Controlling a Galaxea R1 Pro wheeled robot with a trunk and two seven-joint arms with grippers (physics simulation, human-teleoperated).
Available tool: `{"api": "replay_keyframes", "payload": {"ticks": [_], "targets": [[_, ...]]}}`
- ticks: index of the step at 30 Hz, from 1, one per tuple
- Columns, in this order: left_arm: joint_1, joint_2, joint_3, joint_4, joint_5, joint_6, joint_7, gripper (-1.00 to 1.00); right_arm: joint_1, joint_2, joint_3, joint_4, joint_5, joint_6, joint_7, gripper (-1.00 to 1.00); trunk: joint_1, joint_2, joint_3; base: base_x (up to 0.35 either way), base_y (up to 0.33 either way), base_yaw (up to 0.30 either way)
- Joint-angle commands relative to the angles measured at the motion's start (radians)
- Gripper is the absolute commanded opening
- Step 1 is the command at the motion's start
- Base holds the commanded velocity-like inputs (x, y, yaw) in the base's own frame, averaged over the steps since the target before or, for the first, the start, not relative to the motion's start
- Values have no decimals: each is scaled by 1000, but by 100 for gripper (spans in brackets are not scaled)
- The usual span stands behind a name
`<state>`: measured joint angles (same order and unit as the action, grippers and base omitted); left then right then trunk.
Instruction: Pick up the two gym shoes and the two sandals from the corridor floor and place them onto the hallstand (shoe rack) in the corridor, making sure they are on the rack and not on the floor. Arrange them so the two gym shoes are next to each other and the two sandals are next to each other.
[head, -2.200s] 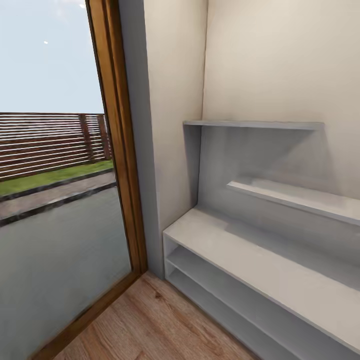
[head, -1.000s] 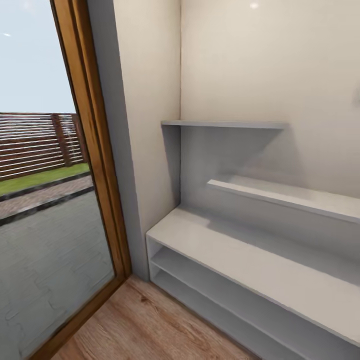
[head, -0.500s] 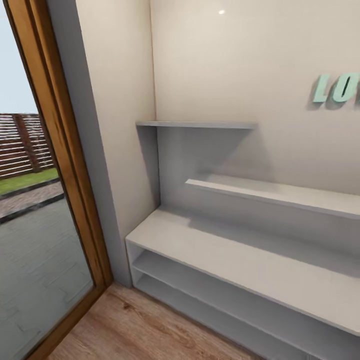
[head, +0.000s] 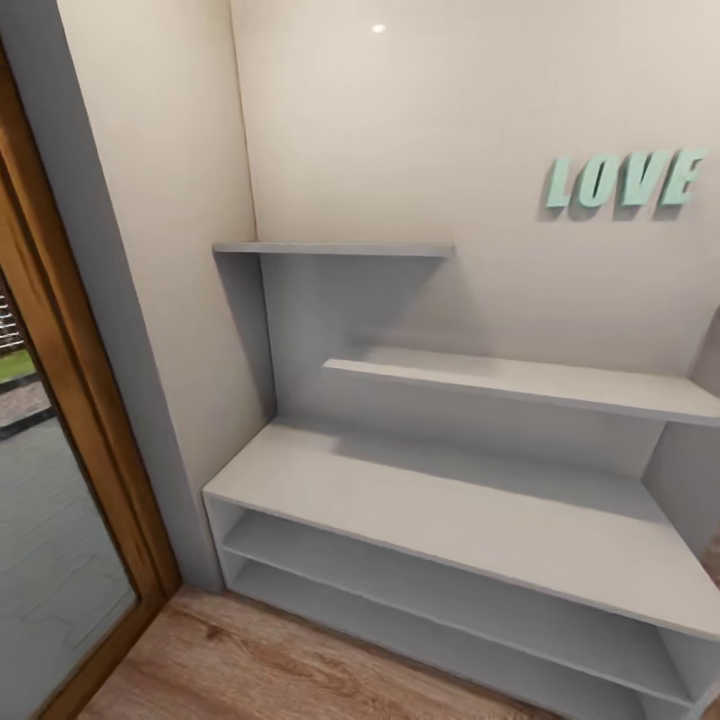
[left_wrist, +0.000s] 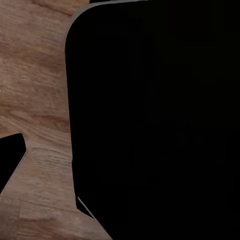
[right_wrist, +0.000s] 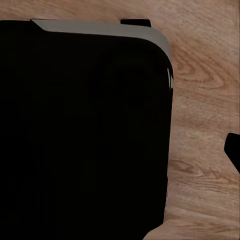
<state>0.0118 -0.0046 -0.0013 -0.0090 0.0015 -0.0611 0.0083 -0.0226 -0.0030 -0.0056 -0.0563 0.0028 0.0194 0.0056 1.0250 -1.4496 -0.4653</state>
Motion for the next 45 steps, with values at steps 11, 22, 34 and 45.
{"api": "replay_keyframes", "payload": {"ticks": [11,22,34,45], "targets": [[-6,10,-1,-3,-1,-7,2,100,0,-9,-1,-72,0,4,-2,100,0,0,-1,0,0,-300],[-27,25,-1,-222,0,-122,0,100,0,-22,-2,-311,0,8,-9,100,0,0,-1,0,0,-300],[-145,13,-6,-307,-7,-141,-13,100,0,-21,0,-441,4,4,-10,100,0,0,-2,0,0,-300],[-158,17,-5,-302,-6,-230,-20,100,0,-16,-1,-490,-11,-2,-4,100,0,0,-4,0,0,-300]]}}
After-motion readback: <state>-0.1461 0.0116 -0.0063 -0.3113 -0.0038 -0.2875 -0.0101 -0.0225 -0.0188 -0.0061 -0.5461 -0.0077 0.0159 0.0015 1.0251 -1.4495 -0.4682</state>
